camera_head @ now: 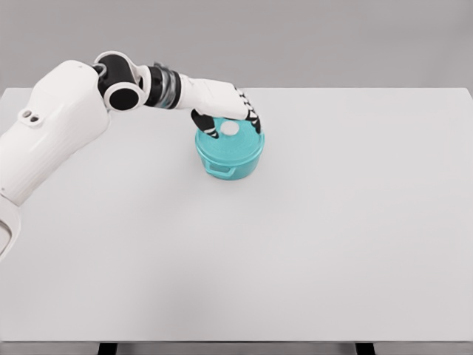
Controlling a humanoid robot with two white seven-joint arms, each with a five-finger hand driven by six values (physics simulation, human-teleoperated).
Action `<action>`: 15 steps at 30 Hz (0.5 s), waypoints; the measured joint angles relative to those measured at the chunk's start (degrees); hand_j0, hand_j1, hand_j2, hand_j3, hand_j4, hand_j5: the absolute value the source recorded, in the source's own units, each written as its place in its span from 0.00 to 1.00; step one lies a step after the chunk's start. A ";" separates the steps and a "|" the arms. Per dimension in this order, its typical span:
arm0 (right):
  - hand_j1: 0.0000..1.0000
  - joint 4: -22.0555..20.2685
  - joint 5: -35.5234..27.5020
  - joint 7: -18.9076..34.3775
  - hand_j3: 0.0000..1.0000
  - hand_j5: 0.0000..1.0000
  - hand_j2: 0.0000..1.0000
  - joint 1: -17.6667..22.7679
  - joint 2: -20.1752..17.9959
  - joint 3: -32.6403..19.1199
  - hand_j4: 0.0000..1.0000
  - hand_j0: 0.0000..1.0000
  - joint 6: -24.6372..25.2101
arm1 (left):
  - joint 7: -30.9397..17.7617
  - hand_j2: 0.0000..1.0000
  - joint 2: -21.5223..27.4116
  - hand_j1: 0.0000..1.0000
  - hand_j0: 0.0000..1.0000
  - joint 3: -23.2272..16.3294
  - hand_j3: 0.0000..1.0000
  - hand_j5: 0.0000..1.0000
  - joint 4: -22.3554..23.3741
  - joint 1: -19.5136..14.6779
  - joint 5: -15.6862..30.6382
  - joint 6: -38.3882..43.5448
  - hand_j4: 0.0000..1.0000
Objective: Open the lid of the pot with left arm
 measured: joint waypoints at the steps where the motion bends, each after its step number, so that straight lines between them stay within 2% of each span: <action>1: 1.00 0.00 0.00 0.00 1.00 1.00 1.00 0.00 0.00 0.00 1.00 1.00 0.00 | 0.00 0.79 0.20 0.79 0.79 -0.29 0.79 0.79 -0.01 0.09 -0.02 0.00 0.79; 4: 1.00 0.00 0.00 0.00 1.00 1.00 1.00 0.00 0.00 0.00 1.00 1.00 0.00 | 0.00 0.79 0.64 0.79 0.79 -0.77 0.79 0.79 -0.01 0.18 -0.05 -0.01 0.79; 8: 1.00 0.00 -0.01 0.01 1.00 1.00 1.00 0.00 0.00 0.00 1.00 1.00 0.00 | 0.00 0.68 0.82 0.68 0.68 -1.08 0.68 0.68 -0.05 0.18 -0.09 0.00 0.68; 15: 1.00 0.00 0.01 0.01 1.00 1.00 1.00 0.00 0.00 0.00 1.00 1.00 0.00 | 0.00 0.56 0.88 0.56 0.56 -1.19 0.56 0.56 -0.14 0.09 -0.13 0.00 0.56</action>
